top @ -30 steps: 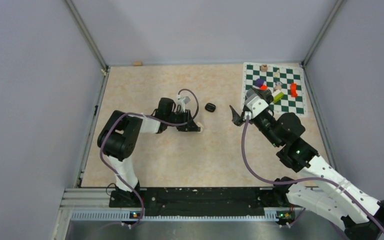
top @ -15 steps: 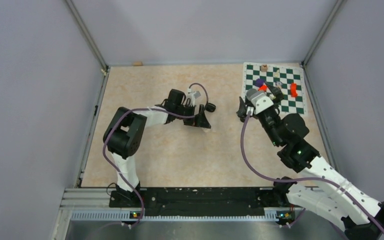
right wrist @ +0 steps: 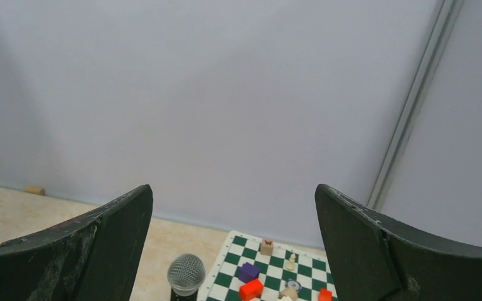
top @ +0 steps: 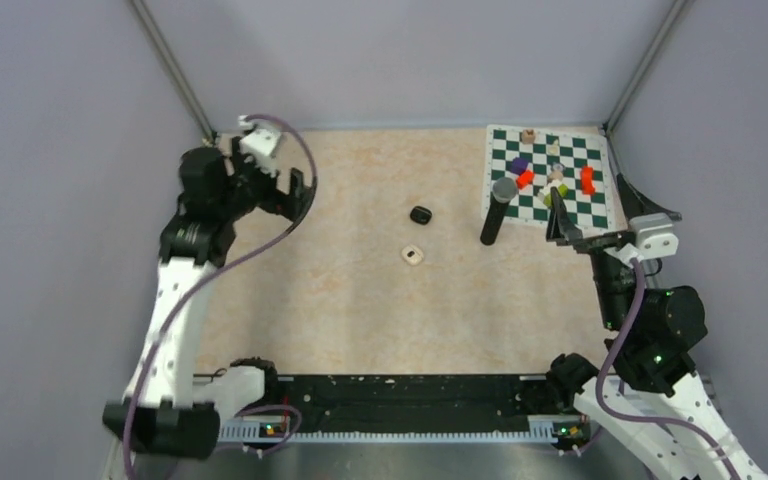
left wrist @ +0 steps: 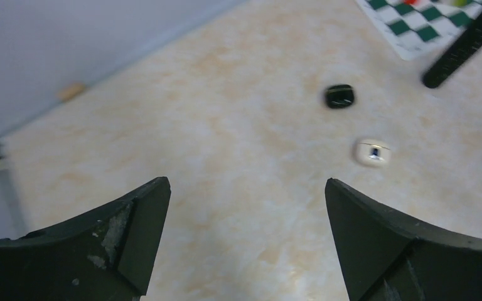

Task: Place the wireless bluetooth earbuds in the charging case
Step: Reset both arms

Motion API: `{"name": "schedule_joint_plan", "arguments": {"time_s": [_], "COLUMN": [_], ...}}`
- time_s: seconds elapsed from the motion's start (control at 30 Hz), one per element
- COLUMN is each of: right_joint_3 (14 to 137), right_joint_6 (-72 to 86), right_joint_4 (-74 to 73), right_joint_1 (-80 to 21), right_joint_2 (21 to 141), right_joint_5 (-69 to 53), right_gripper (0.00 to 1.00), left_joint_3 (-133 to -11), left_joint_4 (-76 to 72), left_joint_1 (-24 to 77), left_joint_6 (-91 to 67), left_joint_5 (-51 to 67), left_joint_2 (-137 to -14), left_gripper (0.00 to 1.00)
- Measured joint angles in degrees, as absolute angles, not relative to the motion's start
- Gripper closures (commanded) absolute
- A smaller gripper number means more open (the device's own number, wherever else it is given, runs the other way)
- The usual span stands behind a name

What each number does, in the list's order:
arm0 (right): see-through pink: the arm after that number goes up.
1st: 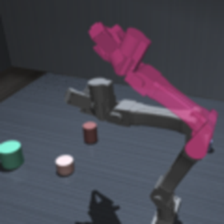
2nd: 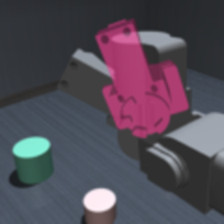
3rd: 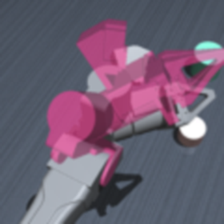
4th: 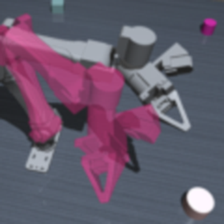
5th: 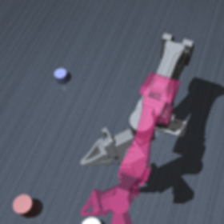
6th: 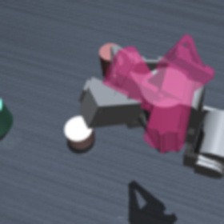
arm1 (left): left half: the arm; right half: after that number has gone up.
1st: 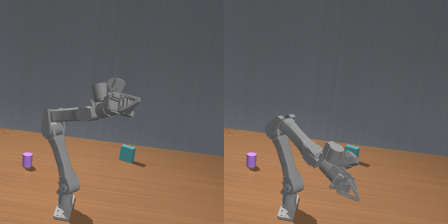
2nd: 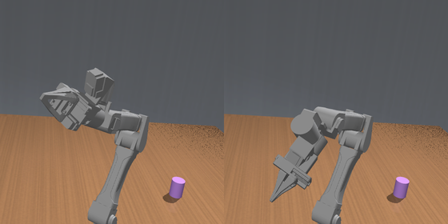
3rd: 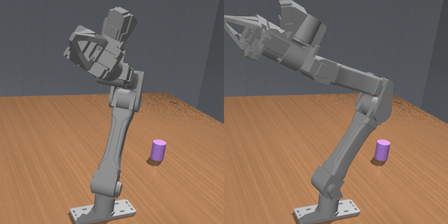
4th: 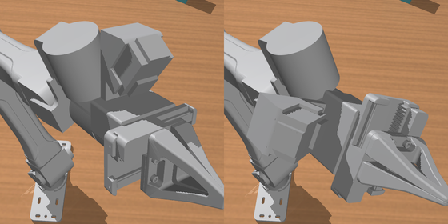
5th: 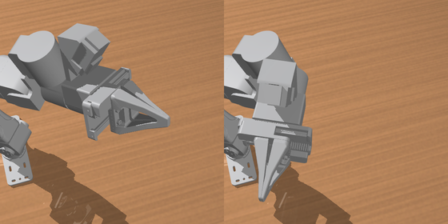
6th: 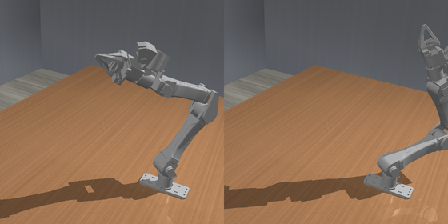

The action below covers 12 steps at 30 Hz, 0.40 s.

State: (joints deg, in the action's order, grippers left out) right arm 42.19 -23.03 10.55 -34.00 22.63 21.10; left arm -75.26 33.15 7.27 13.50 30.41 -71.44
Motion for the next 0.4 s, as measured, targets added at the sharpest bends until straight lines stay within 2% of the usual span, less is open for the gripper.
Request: {"name": "schedule_joint_plan", "arguments": {"time_s": [0.13, 0.2, 0.3, 0.4], "right_joint_3": [43.1, 44.1, 44.3, 44.3], "right_joint_6": [-19.9, -18.6, -17.4, -17.8], "right_joint_4": [9.2, 7.7, 6.9, 7.5], "right_joint_1": [-33.6, -33.6, -33.6, -33.6], "right_joint_2": [22.9, 24.1, 24.9, 24.9], "right_joint_5": [18.7, 18.3, 18.7, 20.3], "right_gripper": [0.01, 0.01, 0.01, 0.01], "left_joint_3": [-64.4, -62.6, -58.3, -55.9], "left_joint_4": [26.1, 24.0, 18.6, 20.7], "left_joint_1": [3.7, 3.8, 2.7, 2.1], "left_joint_6": [13.5, 13.2, 12.3, 11.7], "left_joint_5": [16.2, 11.3, 8.7, 7.9], "left_joint_2": [-46.4, -38.5, -34.9, -36.3], "left_gripper": [0.02, 0.03, 0.04, 0.05]}}
